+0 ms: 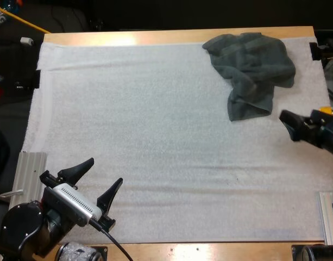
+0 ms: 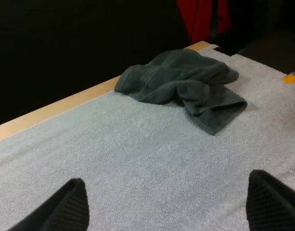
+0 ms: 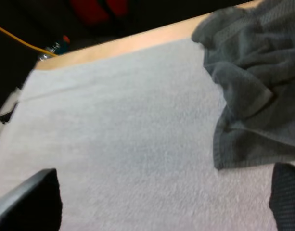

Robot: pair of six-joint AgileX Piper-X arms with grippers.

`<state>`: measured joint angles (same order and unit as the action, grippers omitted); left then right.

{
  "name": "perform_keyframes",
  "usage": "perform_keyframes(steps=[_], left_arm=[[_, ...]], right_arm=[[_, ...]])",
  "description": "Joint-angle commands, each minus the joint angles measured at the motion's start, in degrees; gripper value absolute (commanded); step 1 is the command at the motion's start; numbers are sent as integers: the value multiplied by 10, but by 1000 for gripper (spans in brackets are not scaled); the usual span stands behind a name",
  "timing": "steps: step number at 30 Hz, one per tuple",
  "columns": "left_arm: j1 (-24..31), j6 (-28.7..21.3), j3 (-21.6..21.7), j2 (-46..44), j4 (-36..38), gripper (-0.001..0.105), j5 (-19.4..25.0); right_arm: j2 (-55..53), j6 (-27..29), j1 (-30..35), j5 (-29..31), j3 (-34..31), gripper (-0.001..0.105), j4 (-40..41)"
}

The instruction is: Pick towel from pile, fold and stack

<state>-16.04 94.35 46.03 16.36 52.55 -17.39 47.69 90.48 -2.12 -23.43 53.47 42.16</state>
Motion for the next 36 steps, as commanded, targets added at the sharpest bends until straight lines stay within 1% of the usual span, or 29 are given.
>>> perform_keyframes(steps=[1,2,4,5,7,9,13,19,24,29,32,34,36], left_arm=[[-3,7,4,0,-7,66,-4],[-3,7,4,0,-7,66,-4],[-3,7,4,0,-7,66,-4],[-3,7,4,0,-7,66,-4],[-3,7,4,0,-7,66,-4],[-3,7,4,0,-6,66,-4],[-3,7,4,0,-6,66,-4],[-3,7,4,0,-6,66,-4],[-3,9,4,0,-1,66,-4],[-3,9,4,0,-1,66,-4],[-3,9,4,0,-1,66,-4],[-3,12,4,0,-1,66,-4],[-3,16,4,0,-1,66,-4]], right_arm=[[21,-4,-16,27,13,85,-18],[35,-8,-25,42,17,85,-23],[83,-27,-49,93,33,85,-42],[98,-33,-56,103,39,85,-47],[149,-69,-68,145,61,85,-60],[189,-100,-69,158,77,85,-68],[267,-163,-69,163,117,85,-91],[376,-228,-67,199,170,85,-118],[463,-239,-67,223,215,85,-124],[552,-260,-66,225,260,84,-124],[600,-265,-65,234,286,76,-134],[636,-276,-65,245,307,65,-139],[659,-289,-65,250,320,59,-141]])
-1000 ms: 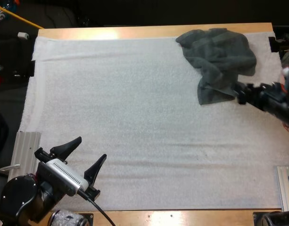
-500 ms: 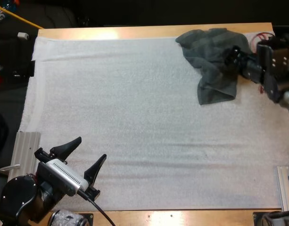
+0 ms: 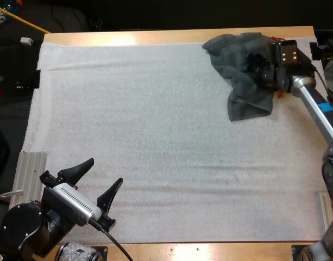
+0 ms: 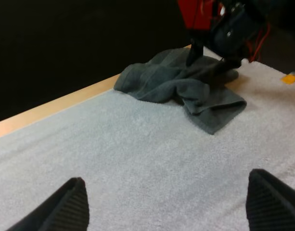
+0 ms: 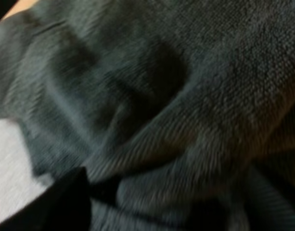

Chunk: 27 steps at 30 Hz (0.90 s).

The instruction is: Pick towel from pile, fold and stack

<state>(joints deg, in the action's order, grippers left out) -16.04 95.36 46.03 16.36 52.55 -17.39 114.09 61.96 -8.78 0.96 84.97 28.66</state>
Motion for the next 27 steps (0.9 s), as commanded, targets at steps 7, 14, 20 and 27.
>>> perform_keyframes(steps=[7,14,20,27], left_arm=[[-3,8,4,0,-1,66,-4],[-3,8,4,0,-1,66,-4],[-3,8,4,0,-1,66,-4],[-3,8,4,0,-1,66,-4]], right_arm=[[73,-17,6,3,55,54,-10],[75,-15,17,-56,57,1,11],[-4,91,12,-43,57,0,11],[-148,211,-7,-20,57,0,12]])
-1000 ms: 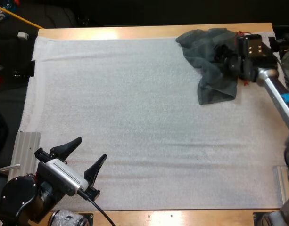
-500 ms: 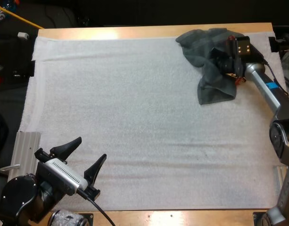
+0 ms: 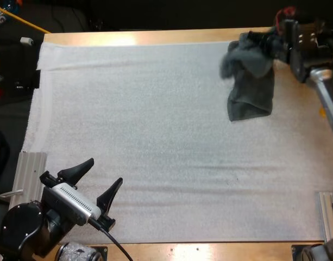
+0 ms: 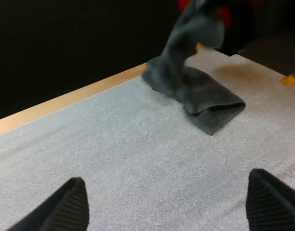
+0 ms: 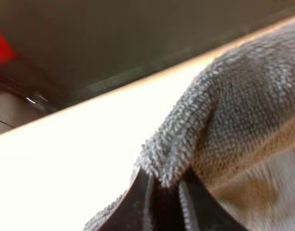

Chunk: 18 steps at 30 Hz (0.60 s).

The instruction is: Pick towel from pile, fold and stack

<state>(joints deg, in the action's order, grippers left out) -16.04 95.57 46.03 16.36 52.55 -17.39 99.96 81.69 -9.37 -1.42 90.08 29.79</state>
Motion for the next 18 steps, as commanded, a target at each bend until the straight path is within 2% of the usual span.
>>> perform_keyframes(steps=[1,8,18], left_arm=[[-3,6,4,0,-1,66,-4],[-3,6,4,0,-1,66,-4],[-3,6,4,0,-1,66,-4]], right_arm=[[-27,20,-3,4,6,0,3],[-140,21,-18,-1,6,0,48],[-233,33,-92,-6,6,0,226]])
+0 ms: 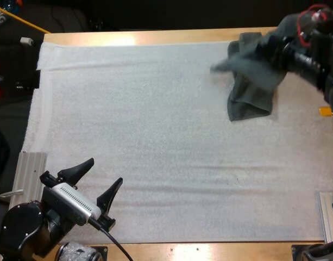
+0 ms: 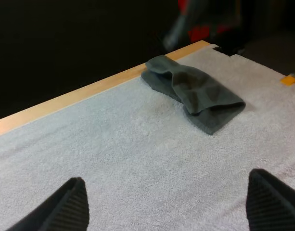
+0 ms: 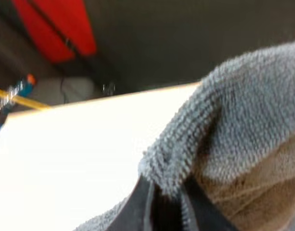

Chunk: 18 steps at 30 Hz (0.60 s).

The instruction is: Pick towel from pile, fold and stack

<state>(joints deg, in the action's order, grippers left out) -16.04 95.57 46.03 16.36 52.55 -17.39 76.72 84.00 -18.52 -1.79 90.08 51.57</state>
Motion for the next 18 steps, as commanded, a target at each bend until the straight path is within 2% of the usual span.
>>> perform_keyframes(steps=[1,6,13,18], left_arm=[[-3,6,4,0,-1,66,-4],[-3,6,5,0,-1,66,-4],[-3,6,5,0,-1,66,-4],[-3,6,5,0,-1,66,-4]], right_arm=[[-2,10,-13,-2,6,0,30],[6,6,-82,4,4,0,88],[45,-15,-210,2,4,0,41],[83,9,-255,12,4,0,69]])
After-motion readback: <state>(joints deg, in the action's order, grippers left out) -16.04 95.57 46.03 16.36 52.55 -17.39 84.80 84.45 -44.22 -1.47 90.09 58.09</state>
